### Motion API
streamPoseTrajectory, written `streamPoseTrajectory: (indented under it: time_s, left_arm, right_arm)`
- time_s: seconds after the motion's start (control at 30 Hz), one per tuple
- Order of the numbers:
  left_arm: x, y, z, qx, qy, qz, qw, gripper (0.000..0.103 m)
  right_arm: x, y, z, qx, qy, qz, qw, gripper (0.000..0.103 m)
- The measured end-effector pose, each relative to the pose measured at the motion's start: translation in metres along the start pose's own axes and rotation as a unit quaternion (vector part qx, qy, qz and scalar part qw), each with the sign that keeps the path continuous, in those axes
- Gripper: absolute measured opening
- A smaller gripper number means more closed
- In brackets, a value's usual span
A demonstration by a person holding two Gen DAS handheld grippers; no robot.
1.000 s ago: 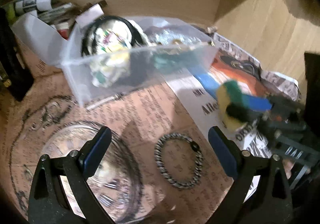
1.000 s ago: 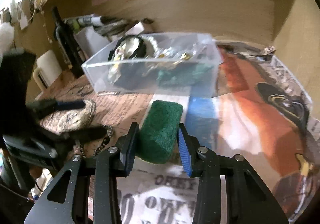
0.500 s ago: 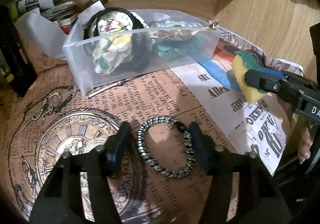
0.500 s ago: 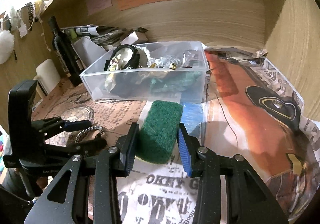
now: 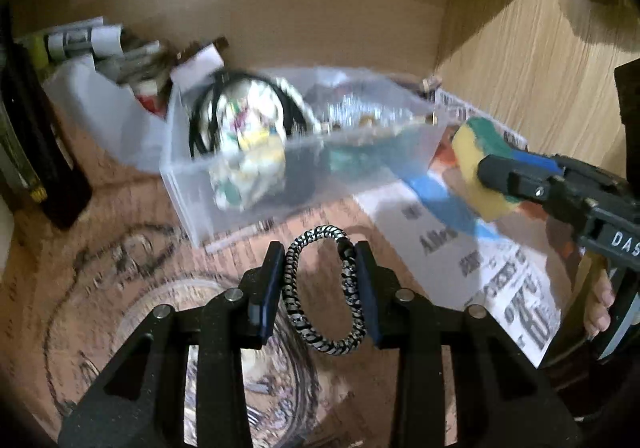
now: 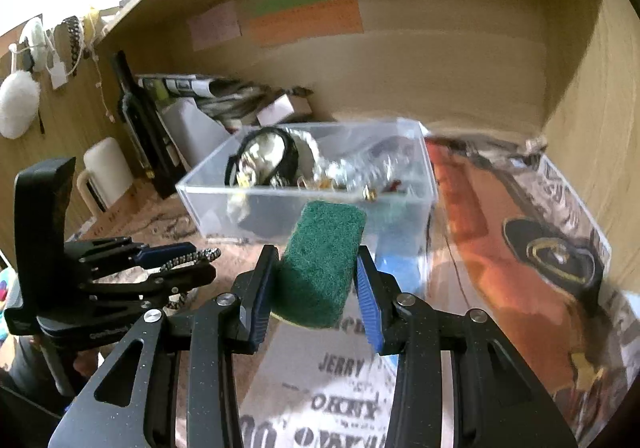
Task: Organize soft objects
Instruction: 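Grasp the braided bracelet with the left tool while the right tool grasps the green sponge, then drop the braided bracelet and green sponge into the clear box with both tools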
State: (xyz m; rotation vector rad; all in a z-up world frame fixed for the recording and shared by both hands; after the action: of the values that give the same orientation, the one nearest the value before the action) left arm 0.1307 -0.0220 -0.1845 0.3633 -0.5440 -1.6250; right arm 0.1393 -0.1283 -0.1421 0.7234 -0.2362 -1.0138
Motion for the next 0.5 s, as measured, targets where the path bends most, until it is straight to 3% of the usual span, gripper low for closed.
streamPoseTrajectory:
  time_s: [0.33, 0.5]
  left_arm:
    - [-0.025, 0.058, 0.037, 0.070, 0.025, 0.017, 0.9971, 0.035]
    - [-0.042, 0.086, 0.039, 0.083, 0.029, 0.033, 0.9956, 0.035]
  right_arm:
    - [-0.010, 0.047, 0.004, 0.040, 0.002, 0.026, 0.999, 0.035]
    - [-0.014, 0.068, 0.001, 0.051, 0.003, 0.039, 0.998, 0.035]
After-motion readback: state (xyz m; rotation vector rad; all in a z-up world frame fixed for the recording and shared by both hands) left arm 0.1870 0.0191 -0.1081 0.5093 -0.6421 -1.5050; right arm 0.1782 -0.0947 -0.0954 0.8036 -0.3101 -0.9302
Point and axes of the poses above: each gripper's, at about its wrist camera, not at the fingertips, and z roughly against the way its jaws point, x to its right, y to its top, the point moved 10 cm from there along -z, roughly the way its jaws point, and after that the axes turned 15 degrees about -x, right-handed, at the moved point
